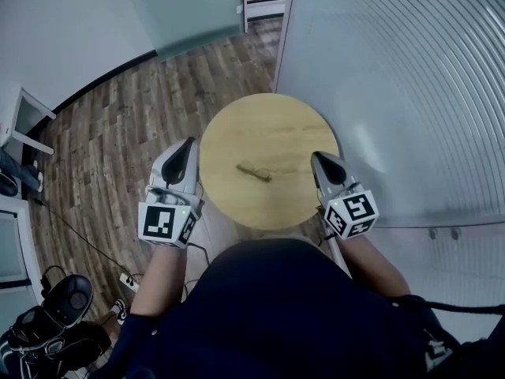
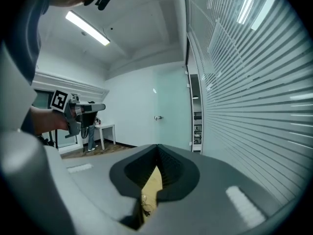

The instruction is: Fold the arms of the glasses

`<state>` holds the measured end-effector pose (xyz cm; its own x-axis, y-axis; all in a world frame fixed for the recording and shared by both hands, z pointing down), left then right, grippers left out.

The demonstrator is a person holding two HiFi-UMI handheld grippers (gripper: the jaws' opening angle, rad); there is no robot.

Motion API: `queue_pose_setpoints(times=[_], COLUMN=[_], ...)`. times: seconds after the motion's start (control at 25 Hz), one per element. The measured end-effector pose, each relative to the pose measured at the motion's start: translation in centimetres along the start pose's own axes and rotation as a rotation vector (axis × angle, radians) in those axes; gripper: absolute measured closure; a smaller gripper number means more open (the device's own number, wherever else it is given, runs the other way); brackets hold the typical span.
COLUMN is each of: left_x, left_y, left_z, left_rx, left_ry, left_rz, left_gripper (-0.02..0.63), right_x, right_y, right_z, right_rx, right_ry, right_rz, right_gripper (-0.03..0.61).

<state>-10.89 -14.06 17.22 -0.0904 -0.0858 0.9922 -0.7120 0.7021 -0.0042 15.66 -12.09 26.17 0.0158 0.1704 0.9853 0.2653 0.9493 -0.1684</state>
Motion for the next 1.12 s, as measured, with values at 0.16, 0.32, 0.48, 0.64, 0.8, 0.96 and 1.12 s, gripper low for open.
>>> queue_pose_setpoints(times=[0.16,0.32,0.48,0.64,0.8,0.96,1.12], left_x=[1.4,1.0,1.5,1.8,-0.4,-0.6,0.4], left_y=[-0.5,-0.8,-1.0,-0.1,0.7,2.0,4.5], left_z=[-0.8,-2.6,-4.0,-3.5,-2.9,-2.9,-2.8], left_rx=[0.031,0.035,0.033,0.034,0.011,0.013,-0.035], left_ry=[0.025,0.027,0.006,-0.026,-0.033,-0.038,-0.014], left_rz=[0.022,0.027,0.040,0.052,0.009,0.020,0.060], left_gripper=[0.612,0.612,0.612,0.612,0.612,0.612,0.612], right_x=[0.9,0.9,2.5,3.6,2.8,2.8,3.2], right_y=[-0.3,0.7,0.9,0.1,0.4,1.2,1.9], right_z=[-0.3,-1.3,-2.4,-1.8,-1.2,0.0,0.8], right_rx=[0.008,0.016,0.019,0.023,0.033,0.027,0.001], right_ry=[0.014,0.025,0.022,0.001,-0.024,-0.024,-0.033], right_rz=[0.004,-0.020,-0.009,-0.016,-0.012,-0.007,0.001], right_gripper=[0.569,0.569,0.569,0.569,0.569,0.569,0.569])
Point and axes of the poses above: the fingertips, and each gripper's own axes: y backward along the fingers, z to its left, x out of its underside, the point moved 2 cm from there along y, backward along the fingers, and after that the axes turned 14 degrees about x, right-handed, at the moved point
